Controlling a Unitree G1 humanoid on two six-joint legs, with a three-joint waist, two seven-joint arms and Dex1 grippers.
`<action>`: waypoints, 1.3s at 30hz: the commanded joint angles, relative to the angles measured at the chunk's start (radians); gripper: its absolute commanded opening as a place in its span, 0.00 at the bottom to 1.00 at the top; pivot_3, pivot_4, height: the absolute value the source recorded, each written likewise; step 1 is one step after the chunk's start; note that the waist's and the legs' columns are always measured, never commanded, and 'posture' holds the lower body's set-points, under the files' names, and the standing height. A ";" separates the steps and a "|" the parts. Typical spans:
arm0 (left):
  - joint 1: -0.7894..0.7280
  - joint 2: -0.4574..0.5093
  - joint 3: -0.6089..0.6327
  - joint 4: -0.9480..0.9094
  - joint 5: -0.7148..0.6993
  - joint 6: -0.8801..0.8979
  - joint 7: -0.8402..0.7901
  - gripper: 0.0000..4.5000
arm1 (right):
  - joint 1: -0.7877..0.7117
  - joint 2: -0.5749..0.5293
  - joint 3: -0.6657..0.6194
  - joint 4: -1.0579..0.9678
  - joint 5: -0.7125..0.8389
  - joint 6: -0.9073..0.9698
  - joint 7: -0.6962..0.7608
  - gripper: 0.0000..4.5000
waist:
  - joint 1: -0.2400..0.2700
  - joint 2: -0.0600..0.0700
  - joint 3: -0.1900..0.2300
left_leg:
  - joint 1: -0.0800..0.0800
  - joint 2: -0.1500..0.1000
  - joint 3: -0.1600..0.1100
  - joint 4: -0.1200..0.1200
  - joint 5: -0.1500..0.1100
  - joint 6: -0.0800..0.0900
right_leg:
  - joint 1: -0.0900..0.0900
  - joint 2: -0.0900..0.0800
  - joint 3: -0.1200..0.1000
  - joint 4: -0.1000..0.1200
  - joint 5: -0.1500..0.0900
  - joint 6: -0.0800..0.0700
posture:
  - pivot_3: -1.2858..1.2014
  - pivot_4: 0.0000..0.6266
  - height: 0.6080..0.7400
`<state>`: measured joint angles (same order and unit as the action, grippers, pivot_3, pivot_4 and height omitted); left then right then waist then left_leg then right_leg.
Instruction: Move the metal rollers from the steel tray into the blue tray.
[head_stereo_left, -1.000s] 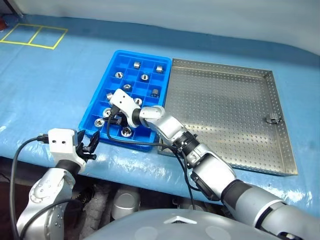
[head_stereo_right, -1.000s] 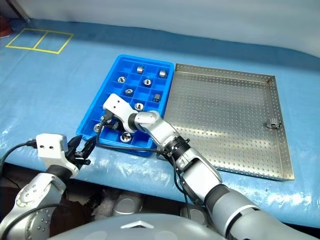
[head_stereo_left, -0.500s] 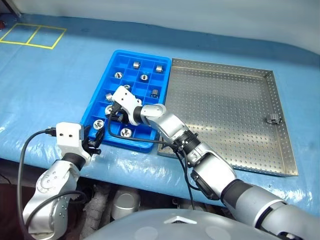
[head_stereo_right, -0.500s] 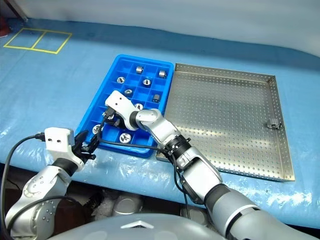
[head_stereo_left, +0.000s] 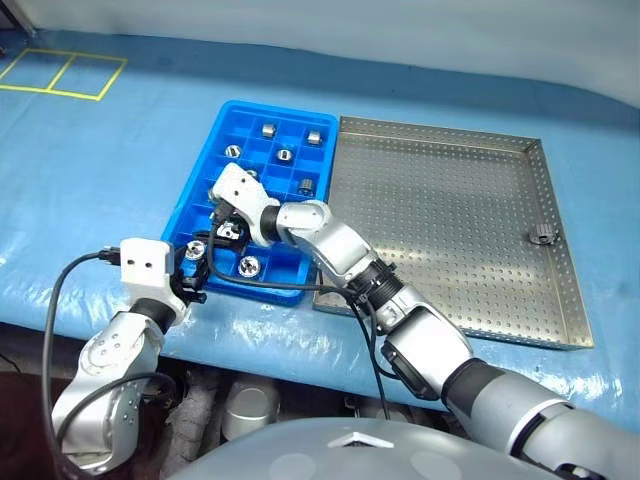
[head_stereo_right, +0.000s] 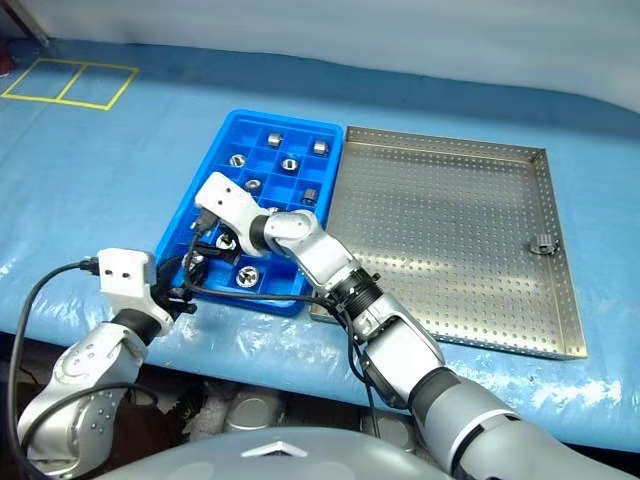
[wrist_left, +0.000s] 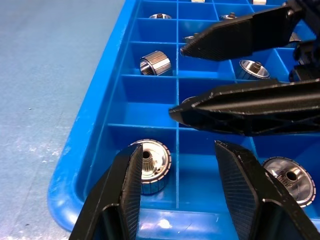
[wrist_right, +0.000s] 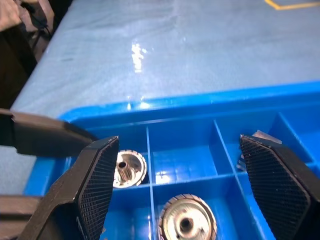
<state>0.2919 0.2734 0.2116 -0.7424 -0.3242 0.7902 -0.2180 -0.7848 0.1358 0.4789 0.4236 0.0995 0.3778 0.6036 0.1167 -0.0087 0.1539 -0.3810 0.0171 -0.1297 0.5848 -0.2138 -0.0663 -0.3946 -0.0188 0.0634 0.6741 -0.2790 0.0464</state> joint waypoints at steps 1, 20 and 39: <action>-0.028 0.010 -0.034 0.020 0.002 -0.016 -0.009 0.55 | -0.014 0.033 0.009 -0.210 0.023 0.051 0.035 0.91 | -0.008 0.000 0.000 | 0.000 0.000 0.000 0.000 0.000 0.000 | 0.000 0.000 0.000 0.000 0.000 0.000 | 0.63 0.24 1.00; -0.162 0.042 -0.103 0.097 -0.109 -0.025 -0.149 0.55 | 0.124 -0.196 0.106 -0.558 -0.067 0.247 0.058 0.50 | -0.074 0.001 0.001 | 0.000 -0.001 -0.004 0.004 0.003 -0.006 | 0.004 -0.002 -0.004 -0.001 0.002 0.005 | 0.57 0.24 1.00; -0.175 0.242 0.172 -0.064 -0.523 0.017 -0.178 0.55 | 0.258 -0.218 0.062 -0.504 -0.080 0.311 -0.035 0.50 | -0.132 0.000 0.003 | -0.002 0.002 -0.003 0.005 0.002 -0.005 | 0.002 0.000 -0.006 0.000 0.000 0.003 | 0.56 0.24 1.00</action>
<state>0.1207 0.5000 0.3377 -0.7956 -0.8296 0.8408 -0.3923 -0.5293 -0.0877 0.5369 -0.0755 0.0248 0.6890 0.5771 -0.0152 -0.0087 0.1571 -0.3827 0.0189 -0.1332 0.5893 -0.2119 -0.0718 -0.3923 -0.0190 0.0575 0.6738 -0.2789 0.0490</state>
